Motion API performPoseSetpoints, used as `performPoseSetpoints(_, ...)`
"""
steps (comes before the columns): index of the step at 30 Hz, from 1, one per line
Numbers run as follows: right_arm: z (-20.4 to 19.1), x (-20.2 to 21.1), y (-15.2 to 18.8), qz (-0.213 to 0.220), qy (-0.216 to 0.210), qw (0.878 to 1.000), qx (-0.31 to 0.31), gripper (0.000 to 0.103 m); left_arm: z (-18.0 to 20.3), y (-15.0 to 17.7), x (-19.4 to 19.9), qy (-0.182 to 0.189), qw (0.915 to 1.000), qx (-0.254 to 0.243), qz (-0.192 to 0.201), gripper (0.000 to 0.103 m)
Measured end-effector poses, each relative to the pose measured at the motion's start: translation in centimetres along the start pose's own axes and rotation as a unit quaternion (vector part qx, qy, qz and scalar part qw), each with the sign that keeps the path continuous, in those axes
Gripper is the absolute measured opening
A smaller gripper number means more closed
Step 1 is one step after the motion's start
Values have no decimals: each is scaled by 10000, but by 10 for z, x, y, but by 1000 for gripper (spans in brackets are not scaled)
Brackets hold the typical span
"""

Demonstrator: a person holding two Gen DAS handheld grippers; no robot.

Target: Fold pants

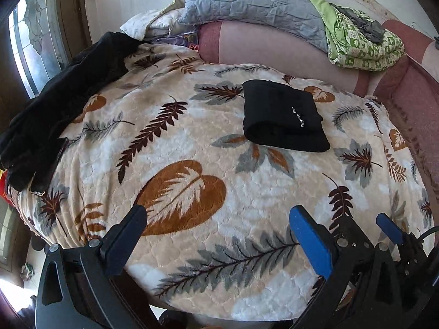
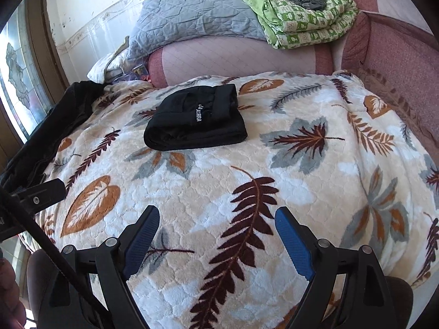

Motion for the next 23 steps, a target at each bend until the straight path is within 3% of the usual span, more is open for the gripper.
performPoseSetpoints(14,-39,-2,-13,-81,206,9983,531,90,-38,3,-20,325,9983,413,-237,103)
performPoseSetpoints(23,-54,-9,-12,-182,192,9965,787,91,-29,9,-25,340,9983,274,-380,103)
Point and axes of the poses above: each gripper's, at about its wrist camera, not at the fingertips, and x roughly against the way its jaws point, z to its right, y to its underside, the point moved 9 cm from there along -x, roughly the way its jaws point, and after that the axes turned 11 degrees about -z, right-handed, at the moved point
